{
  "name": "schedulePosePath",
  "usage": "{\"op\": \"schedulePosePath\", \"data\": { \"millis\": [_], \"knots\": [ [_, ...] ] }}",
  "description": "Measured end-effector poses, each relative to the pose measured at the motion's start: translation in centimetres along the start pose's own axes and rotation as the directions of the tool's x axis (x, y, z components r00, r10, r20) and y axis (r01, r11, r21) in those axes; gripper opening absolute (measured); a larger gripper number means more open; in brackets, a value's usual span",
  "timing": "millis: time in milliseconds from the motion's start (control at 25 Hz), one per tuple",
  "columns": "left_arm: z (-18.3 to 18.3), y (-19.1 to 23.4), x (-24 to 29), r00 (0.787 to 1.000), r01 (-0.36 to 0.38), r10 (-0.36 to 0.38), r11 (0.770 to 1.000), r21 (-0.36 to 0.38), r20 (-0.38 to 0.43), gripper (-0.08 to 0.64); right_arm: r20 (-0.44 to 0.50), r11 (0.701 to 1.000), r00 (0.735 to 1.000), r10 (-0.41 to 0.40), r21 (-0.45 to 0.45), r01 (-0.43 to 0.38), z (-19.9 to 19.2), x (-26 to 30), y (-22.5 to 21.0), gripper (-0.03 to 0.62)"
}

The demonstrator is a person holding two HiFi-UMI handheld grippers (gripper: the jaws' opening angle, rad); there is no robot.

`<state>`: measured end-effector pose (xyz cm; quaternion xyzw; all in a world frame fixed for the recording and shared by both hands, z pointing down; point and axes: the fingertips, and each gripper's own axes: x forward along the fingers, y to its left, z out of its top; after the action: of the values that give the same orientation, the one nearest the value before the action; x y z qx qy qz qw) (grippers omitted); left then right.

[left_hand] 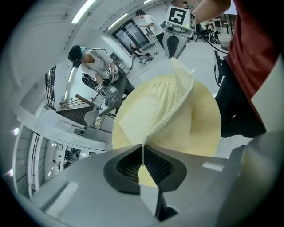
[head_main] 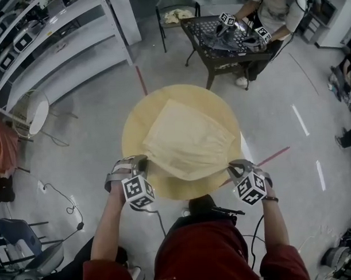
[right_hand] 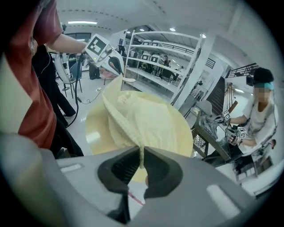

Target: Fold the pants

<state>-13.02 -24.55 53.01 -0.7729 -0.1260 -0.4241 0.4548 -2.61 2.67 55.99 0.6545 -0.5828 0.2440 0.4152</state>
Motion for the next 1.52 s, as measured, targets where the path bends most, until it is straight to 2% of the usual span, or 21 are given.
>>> {"op": "schedulePosePath", "data": {
  "millis": [520, 720, 1040, 1240, 1520],
  "knots": [
    [2.3, 6.9, 6.4, 0.997, 0.059, -0.064, 0.992, 0.11, 0.04, 0.023, 0.004, 0.987, 1.0, -0.029, 0.155, 0.028, 1.8, 2.1, -4.6, 0.028],
    [2.6, 9.4, 9.3, 0.989, 0.082, -0.102, 0.982, 0.169, 0.111, 0.023, -0.063, 0.964, 0.994, -0.087, 0.247, 0.1, 1.6, 3.0, -5.7, 0.028],
    [3.6, 12.2, 13.5, 0.961, 0.12, -0.183, 0.951, 0.285, 0.206, 0.023, -0.216, 0.908, 0.96, -0.177, 0.342, 0.244, 1.4, 4.0, -7.4, 0.028],
    [4.4, 13.2, 15.5, 0.955, 0.151, -0.221, 0.935, 0.32, 0.196, 0.023, -0.256, 0.89, 0.948, -0.189, 0.363, 0.276, 0.5, 4.2, -8.8, 0.028],
    [6.0, 13.4, 18.3, 0.952, 0.187, -0.257, 0.918, 0.351, 0.166, 0.023, -0.277, 0.88, 0.947, -0.163, 0.392, 0.267, -1.8, 5.0, -10.0, 0.028]
  ]
}}
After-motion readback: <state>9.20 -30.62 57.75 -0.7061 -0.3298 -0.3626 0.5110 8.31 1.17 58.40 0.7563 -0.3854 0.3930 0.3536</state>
